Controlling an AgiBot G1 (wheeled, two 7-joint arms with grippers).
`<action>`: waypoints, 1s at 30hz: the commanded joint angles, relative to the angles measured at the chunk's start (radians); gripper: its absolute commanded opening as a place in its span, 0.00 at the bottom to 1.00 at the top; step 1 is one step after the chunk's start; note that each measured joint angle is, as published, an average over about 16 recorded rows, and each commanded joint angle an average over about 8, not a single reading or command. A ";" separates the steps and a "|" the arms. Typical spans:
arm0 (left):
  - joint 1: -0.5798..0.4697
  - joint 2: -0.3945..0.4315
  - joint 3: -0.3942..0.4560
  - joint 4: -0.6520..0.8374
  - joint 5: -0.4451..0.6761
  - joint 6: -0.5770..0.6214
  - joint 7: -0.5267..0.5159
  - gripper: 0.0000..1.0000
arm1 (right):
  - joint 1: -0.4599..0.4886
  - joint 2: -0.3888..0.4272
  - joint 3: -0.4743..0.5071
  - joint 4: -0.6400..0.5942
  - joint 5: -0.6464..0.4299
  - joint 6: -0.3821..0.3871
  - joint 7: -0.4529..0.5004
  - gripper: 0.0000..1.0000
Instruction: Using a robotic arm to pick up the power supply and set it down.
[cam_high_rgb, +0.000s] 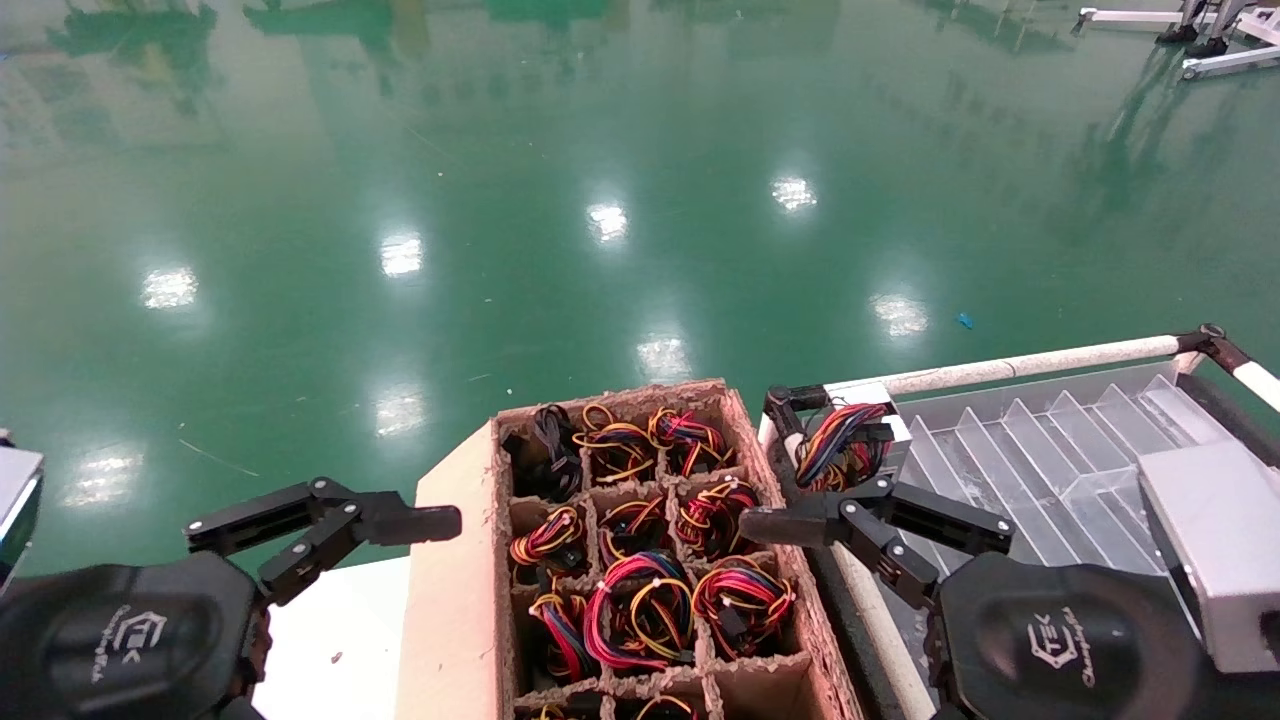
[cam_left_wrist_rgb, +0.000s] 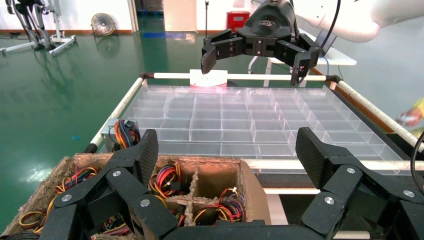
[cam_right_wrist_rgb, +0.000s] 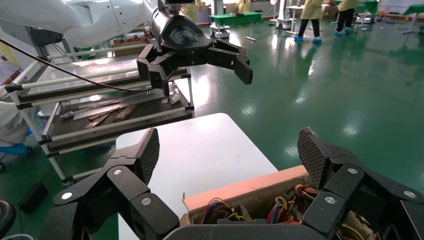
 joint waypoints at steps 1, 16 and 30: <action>0.000 0.000 0.000 0.000 0.000 0.000 0.000 0.44 | 0.000 0.000 0.000 0.000 0.000 0.000 0.000 1.00; 0.000 0.000 0.000 0.000 0.000 0.000 0.000 0.00 | 0.000 0.000 0.000 0.000 0.000 0.000 0.000 1.00; 0.000 0.000 0.000 0.000 0.000 0.000 0.000 0.00 | -0.002 0.000 -0.004 -0.005 -0.013 0.007 0.000 1.00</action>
